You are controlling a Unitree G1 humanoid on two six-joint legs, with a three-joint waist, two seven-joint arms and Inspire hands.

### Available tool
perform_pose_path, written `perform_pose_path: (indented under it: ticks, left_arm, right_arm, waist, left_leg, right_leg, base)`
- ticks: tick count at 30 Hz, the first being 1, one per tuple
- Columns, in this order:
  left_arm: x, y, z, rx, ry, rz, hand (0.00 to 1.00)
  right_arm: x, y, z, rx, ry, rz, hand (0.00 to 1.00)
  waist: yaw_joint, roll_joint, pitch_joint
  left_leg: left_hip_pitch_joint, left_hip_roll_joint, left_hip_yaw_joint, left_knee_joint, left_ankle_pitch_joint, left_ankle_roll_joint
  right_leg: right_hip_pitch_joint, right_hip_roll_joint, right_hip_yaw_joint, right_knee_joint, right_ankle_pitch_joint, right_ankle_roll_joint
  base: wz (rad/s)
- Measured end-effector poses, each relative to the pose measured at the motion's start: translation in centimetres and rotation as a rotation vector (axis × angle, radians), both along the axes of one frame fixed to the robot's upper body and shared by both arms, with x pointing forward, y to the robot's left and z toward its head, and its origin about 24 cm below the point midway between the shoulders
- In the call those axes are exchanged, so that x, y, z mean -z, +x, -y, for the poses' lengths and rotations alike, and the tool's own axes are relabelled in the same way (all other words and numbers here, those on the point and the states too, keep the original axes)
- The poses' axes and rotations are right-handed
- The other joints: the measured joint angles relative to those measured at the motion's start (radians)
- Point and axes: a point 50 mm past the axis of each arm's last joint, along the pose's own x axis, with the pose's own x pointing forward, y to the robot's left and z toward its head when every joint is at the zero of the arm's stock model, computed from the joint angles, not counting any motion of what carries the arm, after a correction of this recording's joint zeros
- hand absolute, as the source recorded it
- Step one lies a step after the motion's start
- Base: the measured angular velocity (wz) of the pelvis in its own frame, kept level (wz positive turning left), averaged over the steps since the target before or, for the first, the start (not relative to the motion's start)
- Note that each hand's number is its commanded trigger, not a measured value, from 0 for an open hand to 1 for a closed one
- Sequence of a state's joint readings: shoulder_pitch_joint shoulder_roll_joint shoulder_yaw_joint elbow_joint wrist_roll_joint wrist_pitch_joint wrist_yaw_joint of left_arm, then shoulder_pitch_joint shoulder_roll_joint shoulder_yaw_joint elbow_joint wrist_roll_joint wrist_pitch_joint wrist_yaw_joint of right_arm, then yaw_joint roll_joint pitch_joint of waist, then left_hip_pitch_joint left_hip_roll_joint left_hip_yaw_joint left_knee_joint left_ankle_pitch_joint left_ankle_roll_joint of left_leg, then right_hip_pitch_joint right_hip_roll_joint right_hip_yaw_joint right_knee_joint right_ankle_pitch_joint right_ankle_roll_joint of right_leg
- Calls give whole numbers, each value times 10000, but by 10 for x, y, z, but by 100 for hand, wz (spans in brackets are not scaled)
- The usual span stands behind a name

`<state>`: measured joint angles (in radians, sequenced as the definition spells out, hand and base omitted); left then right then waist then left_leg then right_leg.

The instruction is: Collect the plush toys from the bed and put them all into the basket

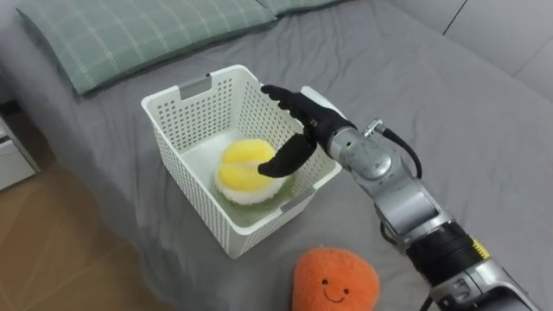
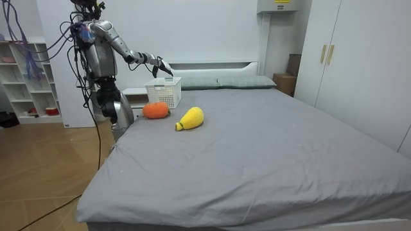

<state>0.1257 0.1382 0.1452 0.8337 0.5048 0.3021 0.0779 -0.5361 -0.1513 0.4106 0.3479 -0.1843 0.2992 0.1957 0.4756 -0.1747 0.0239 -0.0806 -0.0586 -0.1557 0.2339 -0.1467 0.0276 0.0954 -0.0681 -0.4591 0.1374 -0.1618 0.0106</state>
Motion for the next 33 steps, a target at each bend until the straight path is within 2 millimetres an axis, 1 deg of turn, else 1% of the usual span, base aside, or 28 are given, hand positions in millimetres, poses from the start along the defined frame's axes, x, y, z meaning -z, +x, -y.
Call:
perform_pose_path:
  ticks: [4,8,12,15,20,22,23,26,27,28,29,30,31,32,33]
  left_arm:
    - [-1,3,0,49,8,132,0]
    - [-1,0,0,32,6,50,0]
    - [0,-2,0,-4,12,-40,0]
    - [0,-3,0,-15,12,-72,0]
    - [1,-5,0,-37,6,-141,0]
    - [2,-8,2,-86,-57,-198,0]
    - [3,-10,3,-112,-84,-233,0]
    - [5,-14,5,-138,-110,-362,0]
    - [5,-16,4,-147,-85,-405,0]
    - [6,-17,4,-152,-73,-429,0]
    - [6,-19,4,-162,-40,-500,0]
    - [8,-22,4,-196,-14,-624,0]
    - [9,-25,5,-196,-36,-757,0]
    - [10,-26,5,-212,-55,-811,0]
    - [10,-29,6,-217,-92,-847,0]
  right_arm:
    - [0,0,1,13,6,-14,0]
    - [5,0,3,110,-59,-190,0]
    - [13,0,7,261,-130,-543,0]
    - [16,0,8,321,-180,-648,0]
    - [15,1,10,546,-76,-534,0]
    - [13,2,12,717,-23,-382,0]
    - [12,3,13,747,18,-311,0]
    - [8,6,21,1077,420,-150,0]
    - [6,7,24,1253,649,-28,0]
    - [5,7,26,1356,729,40,0]
    - [4,8,29,1600,820,156,0]
    - [4,8,32,1772,873,201,0]
    - [4,8,36,1981,958,229,0]
    - [4,8,38,2104,978,254,0]
    - [5,8,43,2325,1017,340,0]
  waist:
    - [-6,-2,-2]
    - [-1,24,17]
    - [13,86,61]
    - [-6,112,78]
    - [-23,80,40]
    - [-16,136,17]
    - [-29,183,32]
    - [-170,228,13]
    - [-324,239,17]
    - [-374,252,17]
    - [-475,334,40]
    - [-581,361,-30]
    - [-701,465,-43]
    - [-767,495,-66]
    - [-880,554,-92]
  left_leg:
    - [1,-37,-56,1,9,17]
    - [20,-63,-105,14,19,34]
    - [14,-61,-94,29,25,41]
    - [2,-64,-93,30,27,40]
    - [32,-64,-61,27,28,44]
    - [123,-31,97,27,29,58]
    - [153,-23,134,23,24,65]
    - [269,7,275,-20,16,78]
    - [306,14,313,-22,16,78]
    - [328,22,343,-23,17,80]
    - [416,81,531,-37,4,98]
    - [500,128,709,-81,-7,111]
    - [613,134,812,-161,-8,118]
    - [669,149,902,-200,-10,122]
    - [798,170,1058,-305,-12,132]
  right_leg:
    - [18,2,-73,-6,-2,3]
    - [65,-2,-90,-5,-2,4]
    - [61,-14,-71,40,-12,21]
    - [44,-15,-53,66,-22,37]
    - [40,-14,-5,70,-26,43]
    - [47,-13,196,91,-26,43]
    - [53,-17,227,113,-26,43]
    - [72,-26,404,141,-26,43]
    - [82,-26,443,157,-25,42]
    - [89,-26,472,163,-24,42]
    - [93,-22,613,177,-10,52]
    - [95,-13,782,189,5,50]
    - [106,-7,957,225,14,53]
    - [106,-4,1039,241,15,54]
    - [93,-9,1246,324,16,55]
  base:
    - [2]
    - [4]
    - [0]
    - [0]
    - [-3]
    - [-17]
    - [-17]
    - [-14]
    - [-9]
    - [-18]
    - [-34]
    - [-47]
    - [-43]
    - [-43]
    - [-47]
